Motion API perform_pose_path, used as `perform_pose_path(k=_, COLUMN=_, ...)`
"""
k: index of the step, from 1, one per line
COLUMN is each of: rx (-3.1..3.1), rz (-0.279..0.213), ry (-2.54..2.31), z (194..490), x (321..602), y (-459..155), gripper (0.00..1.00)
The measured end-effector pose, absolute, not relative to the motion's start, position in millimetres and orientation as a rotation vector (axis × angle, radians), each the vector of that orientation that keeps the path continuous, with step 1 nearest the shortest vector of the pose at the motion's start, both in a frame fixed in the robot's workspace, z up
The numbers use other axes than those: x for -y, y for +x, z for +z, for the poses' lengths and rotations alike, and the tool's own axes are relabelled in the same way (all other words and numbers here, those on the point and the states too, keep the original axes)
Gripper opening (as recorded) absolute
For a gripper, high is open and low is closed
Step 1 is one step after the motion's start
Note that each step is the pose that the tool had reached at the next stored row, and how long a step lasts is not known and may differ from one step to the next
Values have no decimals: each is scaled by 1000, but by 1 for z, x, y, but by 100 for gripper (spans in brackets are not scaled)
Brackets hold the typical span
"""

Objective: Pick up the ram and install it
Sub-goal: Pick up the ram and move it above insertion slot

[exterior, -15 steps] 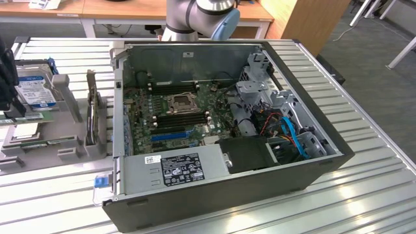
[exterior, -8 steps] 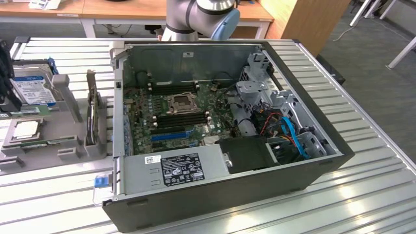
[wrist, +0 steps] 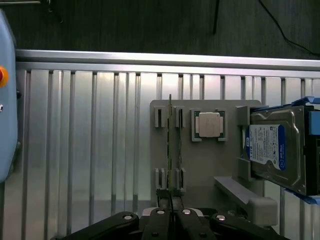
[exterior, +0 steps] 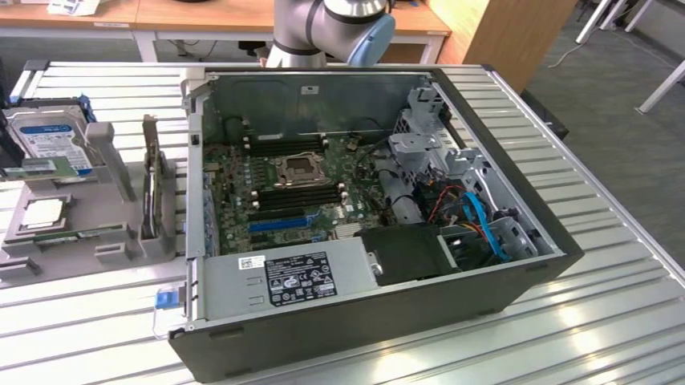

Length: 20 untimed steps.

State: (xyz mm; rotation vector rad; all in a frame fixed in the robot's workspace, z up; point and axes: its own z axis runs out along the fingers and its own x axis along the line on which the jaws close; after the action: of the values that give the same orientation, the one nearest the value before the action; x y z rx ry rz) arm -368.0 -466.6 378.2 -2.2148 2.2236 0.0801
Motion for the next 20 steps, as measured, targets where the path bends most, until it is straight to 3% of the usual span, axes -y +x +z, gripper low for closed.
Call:
perform_pose_path(k=11, rx=-2224, rz=80, ry=-2215, z=411, x=467, y=-368, gripper=11)
perform_pose_path(k=20, rx=-2224, rz=80, ry=-2215, z=413, x=467, y=-367, gripper=11)
